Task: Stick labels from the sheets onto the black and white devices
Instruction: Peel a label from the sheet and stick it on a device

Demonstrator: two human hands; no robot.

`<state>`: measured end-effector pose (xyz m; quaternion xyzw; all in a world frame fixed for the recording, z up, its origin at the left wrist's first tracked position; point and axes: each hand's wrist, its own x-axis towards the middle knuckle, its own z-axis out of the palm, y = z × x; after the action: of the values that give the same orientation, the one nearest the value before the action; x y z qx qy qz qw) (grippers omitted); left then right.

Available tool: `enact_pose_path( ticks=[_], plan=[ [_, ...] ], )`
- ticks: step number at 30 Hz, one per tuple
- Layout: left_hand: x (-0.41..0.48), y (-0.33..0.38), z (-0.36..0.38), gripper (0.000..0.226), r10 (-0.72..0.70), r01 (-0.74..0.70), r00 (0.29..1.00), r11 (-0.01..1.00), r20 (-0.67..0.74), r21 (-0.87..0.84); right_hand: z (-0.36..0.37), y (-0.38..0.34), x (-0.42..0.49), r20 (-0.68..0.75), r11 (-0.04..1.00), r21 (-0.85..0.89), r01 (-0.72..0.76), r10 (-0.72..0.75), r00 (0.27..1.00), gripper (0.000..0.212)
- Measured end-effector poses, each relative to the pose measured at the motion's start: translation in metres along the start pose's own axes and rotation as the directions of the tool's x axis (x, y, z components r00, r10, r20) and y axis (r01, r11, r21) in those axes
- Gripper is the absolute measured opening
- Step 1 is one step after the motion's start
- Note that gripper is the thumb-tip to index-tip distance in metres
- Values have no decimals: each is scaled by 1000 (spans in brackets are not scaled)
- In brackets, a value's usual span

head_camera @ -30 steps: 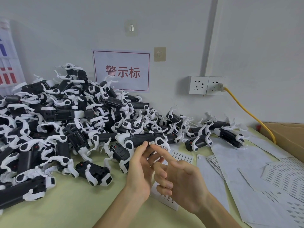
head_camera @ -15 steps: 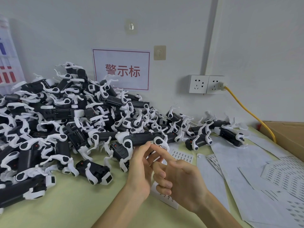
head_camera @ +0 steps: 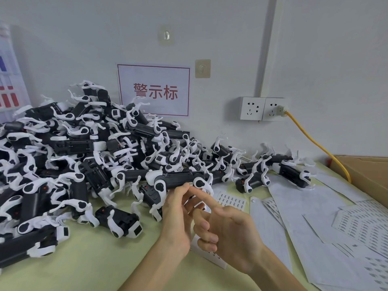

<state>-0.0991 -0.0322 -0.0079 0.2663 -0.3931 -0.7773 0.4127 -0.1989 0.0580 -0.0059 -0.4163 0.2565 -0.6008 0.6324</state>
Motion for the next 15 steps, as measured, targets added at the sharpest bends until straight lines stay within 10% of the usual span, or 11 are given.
enact_pose_path(
  ticks=[15],
  plan=[
    [1,-3,4,32,98,-93,983,995,-158,38,-1,3,1,37,999,42,-14,12,999,68]
  ],
)
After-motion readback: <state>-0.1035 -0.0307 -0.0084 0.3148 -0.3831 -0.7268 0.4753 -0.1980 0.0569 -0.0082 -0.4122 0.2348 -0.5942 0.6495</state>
